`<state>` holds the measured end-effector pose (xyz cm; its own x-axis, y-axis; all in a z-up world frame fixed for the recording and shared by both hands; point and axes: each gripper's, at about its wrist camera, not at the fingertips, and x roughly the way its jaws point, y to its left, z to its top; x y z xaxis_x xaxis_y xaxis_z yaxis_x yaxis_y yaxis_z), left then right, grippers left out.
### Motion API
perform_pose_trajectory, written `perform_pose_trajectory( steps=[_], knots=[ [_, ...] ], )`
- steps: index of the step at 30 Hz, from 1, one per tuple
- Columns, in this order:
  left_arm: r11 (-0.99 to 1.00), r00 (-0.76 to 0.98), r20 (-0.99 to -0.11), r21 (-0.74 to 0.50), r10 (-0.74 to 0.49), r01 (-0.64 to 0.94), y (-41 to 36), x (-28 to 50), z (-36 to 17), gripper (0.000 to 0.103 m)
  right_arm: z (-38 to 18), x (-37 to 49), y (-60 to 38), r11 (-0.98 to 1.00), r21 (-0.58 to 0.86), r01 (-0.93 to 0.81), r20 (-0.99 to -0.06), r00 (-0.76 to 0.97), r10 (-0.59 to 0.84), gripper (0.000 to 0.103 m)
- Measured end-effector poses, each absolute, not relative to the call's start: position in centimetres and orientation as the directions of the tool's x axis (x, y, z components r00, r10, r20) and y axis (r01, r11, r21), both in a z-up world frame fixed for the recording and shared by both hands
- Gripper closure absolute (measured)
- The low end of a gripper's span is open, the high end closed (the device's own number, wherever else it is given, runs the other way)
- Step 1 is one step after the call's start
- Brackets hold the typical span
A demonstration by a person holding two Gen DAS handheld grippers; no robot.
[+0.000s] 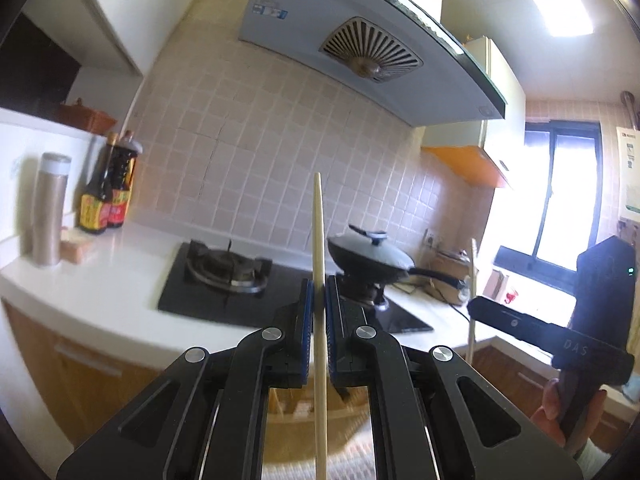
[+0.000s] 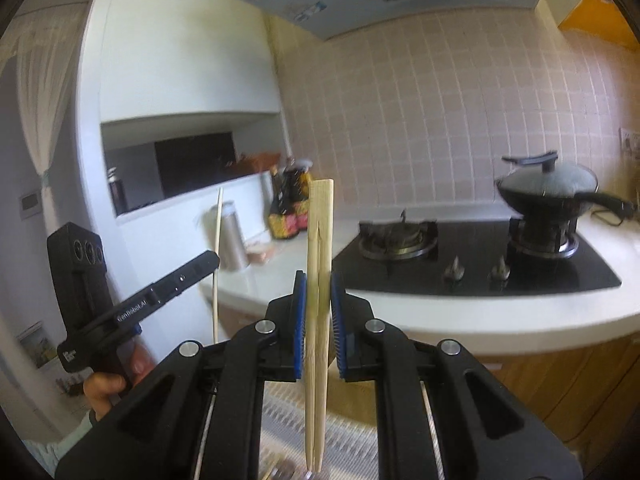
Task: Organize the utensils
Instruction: 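Carry the chopsticks with the right tool while the left tool carries its chopstick to the basket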
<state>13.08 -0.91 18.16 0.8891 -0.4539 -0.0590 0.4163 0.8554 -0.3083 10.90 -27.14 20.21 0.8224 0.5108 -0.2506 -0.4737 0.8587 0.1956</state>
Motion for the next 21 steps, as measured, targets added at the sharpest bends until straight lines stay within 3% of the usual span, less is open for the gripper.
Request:
perform_pose_trajectory(
  steps=[11, 15, 21],
  knots=[
    [0.878, 0.910, -0.059, -0.296, -0.410, 0.377, -3.1, 20.8, 15.4, 0.099, 21.0, 17.4, -30.3, 0.940, 0.182, -0.290, -0.154, 0.935, 0.318, 0.093],
    [0.875, 0.910, -0.078, -0.316, -0.408, 0.366, -3.3, 22.5, 13.9, 0.099, 18.7, 20.2, -31.5, 0.947, 0.218, -0.236, -0.186, 0.943, 0.278, 0.093],
    [0.869, 0.899, -0.081, -0.306, -0.431, 0.389, -3.7, 23.5, 12.1, 0.099, 15.6, 22.6, -32.4, 0.916, 0.307, -0.258, -0.214, 0.919, 0.330, 0.093]
  ],
)
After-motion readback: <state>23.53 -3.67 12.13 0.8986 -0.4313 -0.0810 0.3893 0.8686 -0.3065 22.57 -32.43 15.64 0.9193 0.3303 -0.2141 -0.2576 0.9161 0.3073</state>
